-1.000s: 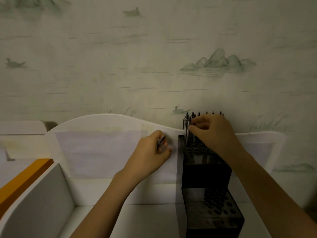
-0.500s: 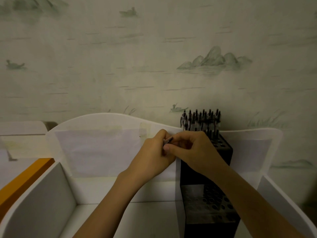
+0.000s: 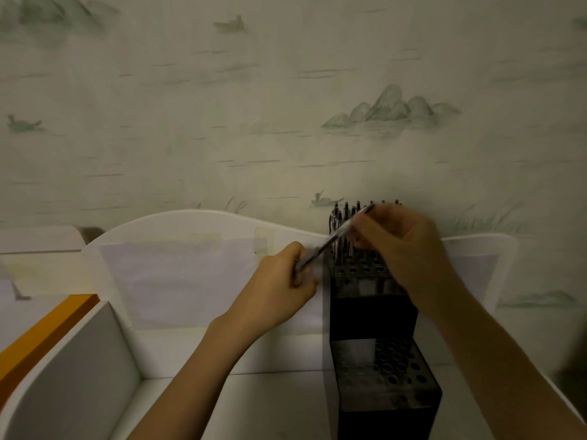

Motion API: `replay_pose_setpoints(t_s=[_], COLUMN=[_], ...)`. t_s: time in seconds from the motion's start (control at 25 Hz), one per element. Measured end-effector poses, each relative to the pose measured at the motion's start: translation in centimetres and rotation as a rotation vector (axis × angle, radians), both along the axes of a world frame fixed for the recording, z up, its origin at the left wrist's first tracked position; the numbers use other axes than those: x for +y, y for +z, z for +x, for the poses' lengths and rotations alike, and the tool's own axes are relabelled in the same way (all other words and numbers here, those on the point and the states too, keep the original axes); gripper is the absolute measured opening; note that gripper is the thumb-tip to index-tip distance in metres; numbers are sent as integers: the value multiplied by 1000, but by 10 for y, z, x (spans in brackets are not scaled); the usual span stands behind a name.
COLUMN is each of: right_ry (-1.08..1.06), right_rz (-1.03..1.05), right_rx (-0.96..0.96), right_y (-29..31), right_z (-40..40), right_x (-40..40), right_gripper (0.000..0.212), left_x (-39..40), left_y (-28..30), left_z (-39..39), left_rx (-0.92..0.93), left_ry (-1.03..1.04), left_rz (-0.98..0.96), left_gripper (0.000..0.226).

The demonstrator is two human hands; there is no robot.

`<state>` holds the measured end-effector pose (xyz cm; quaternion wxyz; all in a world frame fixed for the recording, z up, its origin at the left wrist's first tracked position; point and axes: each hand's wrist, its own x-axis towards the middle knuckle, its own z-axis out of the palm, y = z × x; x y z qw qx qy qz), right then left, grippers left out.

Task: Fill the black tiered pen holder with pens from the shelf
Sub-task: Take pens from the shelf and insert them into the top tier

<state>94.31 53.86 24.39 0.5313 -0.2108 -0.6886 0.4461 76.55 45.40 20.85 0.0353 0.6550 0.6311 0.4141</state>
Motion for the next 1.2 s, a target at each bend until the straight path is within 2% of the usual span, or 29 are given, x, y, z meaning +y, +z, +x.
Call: replay_pose_setpoints(t_s=[0.12,0.28,0.4,0.6,0.88,1.0,1.2], right_ry=[-97,-355,-432,-434,-390,-387,-319], right_rz=[13,269,323,340,362,344,332], right_rx=[185,38,-66,-111,-287,-329,-427], right_y=[16,17,11,3,-6,0,10], right_z=[17,21,16,7,-8,-8,-5], right_x=[11,21,26,33,34,35,38], right_gripper=[12,16,16,13,14,15,14], left_x=[-1,0,-3,-10,-19,-19,-17], left_y=[-4,-1,3,7,12,10,5], left_z=[-3,-2,-1,-5,-14,-18,-23], left_rx=[10,23,10,27,71,19,-135], left_ry=[4,-14,-42,-79,-119,-95,-58], left_rz=[-32,-80,-181,-316,-364,-375,-275], left_gripper=[24,21,21,26,41,34,23])
